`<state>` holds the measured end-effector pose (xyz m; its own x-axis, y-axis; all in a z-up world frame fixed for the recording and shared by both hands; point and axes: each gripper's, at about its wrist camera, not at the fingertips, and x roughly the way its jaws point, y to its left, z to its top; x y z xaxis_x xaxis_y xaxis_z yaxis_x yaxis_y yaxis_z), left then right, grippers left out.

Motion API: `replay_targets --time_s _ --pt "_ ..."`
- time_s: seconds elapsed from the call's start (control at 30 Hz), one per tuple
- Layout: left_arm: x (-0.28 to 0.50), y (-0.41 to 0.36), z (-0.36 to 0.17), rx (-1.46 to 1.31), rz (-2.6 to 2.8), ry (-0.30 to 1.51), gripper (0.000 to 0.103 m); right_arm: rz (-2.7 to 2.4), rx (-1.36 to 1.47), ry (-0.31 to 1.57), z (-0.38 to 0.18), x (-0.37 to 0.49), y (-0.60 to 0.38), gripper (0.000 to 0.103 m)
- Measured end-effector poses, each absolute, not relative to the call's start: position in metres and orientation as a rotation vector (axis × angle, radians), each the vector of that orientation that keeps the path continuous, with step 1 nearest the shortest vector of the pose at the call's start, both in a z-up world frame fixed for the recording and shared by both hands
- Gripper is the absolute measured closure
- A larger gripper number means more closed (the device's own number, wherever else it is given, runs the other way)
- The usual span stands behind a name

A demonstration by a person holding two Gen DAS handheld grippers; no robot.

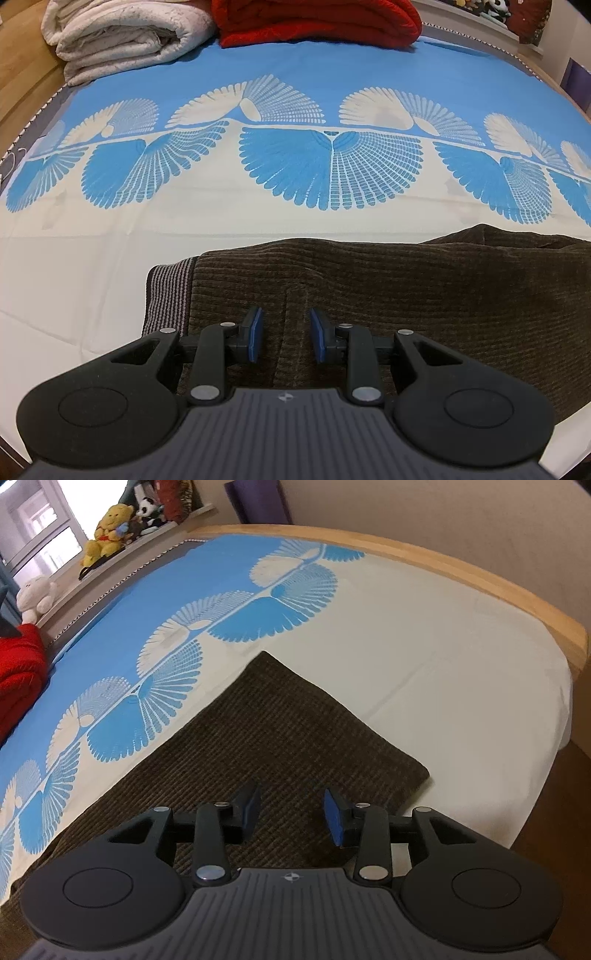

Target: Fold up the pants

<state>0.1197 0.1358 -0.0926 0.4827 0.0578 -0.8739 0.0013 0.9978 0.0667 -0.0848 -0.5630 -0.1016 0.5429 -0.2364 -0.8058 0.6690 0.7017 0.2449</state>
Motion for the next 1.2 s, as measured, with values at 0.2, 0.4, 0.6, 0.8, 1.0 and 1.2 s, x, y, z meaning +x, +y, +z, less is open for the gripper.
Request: replay_targets --time_s 0.2,0.4,0.6,0.8,1.0,1.2 --pt "0.122 0.133 -0.093 0.064 0.034 1.069 0.072 -0.602 0.62 0.856 -0.111 -0.089 -0.574 0.063" --pt "0.122 0.129 -0.091 0.062 0.018 1.055 0.072 -0.601 0.63 0.855 -0.112 -0.091 -0.577 0.063" --pt "0.123 0.131 -0.091 0.053 0.028 1.056 0.072 -0.617 0.651 0.853 -0.113 -0.094 -0.582 0.063" --pt "0.123 0.13 -0.09 0.046 0.021 1.053 0.072 -0.624 0.649 0.857 -0.114 -0.096 -0.583 0.063" --pt "0.123 0.129 -0.086 0.03 0.033 1.032 0.072 -0.633 0.658 0.859 -0.115 -0.097 -0.585 0.063" --pt "0.125 0.116 -0.076 0.013 0.007 0.996 0.072 -0.623 0.691 0.857 -0.12 -0.102 -0.589 0.059"
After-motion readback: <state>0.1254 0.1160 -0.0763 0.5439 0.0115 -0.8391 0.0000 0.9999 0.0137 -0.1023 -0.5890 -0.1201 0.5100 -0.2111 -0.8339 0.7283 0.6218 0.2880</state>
